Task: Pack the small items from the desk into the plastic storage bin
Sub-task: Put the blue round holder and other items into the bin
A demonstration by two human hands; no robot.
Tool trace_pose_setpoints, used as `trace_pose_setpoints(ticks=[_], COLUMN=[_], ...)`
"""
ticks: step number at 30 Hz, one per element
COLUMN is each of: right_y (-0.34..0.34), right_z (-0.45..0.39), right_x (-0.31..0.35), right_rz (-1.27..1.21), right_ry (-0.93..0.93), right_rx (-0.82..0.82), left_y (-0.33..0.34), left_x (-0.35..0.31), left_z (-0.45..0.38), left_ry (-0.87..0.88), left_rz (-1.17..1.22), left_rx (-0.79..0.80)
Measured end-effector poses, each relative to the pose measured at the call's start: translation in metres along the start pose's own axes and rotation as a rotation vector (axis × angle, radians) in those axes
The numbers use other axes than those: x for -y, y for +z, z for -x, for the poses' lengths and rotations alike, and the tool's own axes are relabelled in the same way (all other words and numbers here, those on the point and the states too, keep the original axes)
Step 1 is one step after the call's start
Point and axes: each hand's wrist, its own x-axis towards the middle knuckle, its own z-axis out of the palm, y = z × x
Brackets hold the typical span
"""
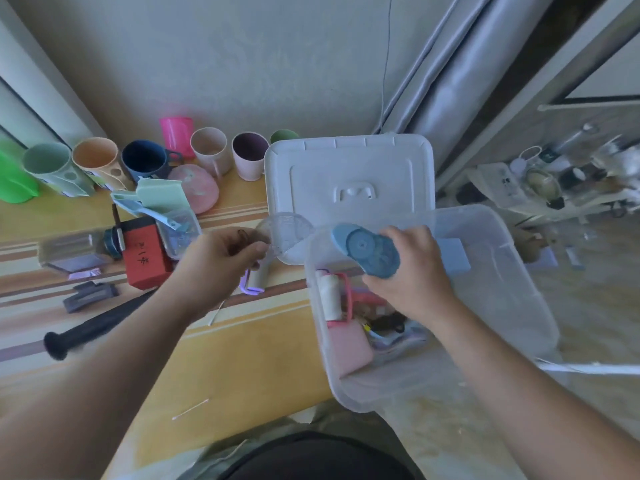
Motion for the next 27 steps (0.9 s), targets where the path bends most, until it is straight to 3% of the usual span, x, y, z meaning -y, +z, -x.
trace_pose_setpoints(ticks=[4,8,13,22,25,27], right_y=[0.017,0.052,0.089,0.108,0.09,0.071], right_z=[-0.004,-0.02,-0.046,-0.047,-0.045,-0.037], right_x=[-0.088,-0.109,-0.111,-0.118,-0.123,-0.128], right_rz=[0.309,0.392,0.406,0.401,0.255,0.024], right_ry=[0.146,0.133,0.084,0.003,-0.02,0.02], right_rx=[0.258,0.512,0.544,0.585,0.601,0.612], left_y=[0.079,0.151,0.206,0.231,0.235,0.234], left_x=[-0.032,-0.049,-0.038,-0.004,0.002,0.005], left_z=[0.003,0.007,0.002,-0.03,-0.039,-0.041], left_ry=[-0.069,-0.176,-0.34,-0.416,-0.431,-0.45], left_rz=[0.111,0.177,0.132,-0.176,-0.226,-0.216], left_rx=[0.068,0.062,-0.014,-0.091,-0.09,-0.093])
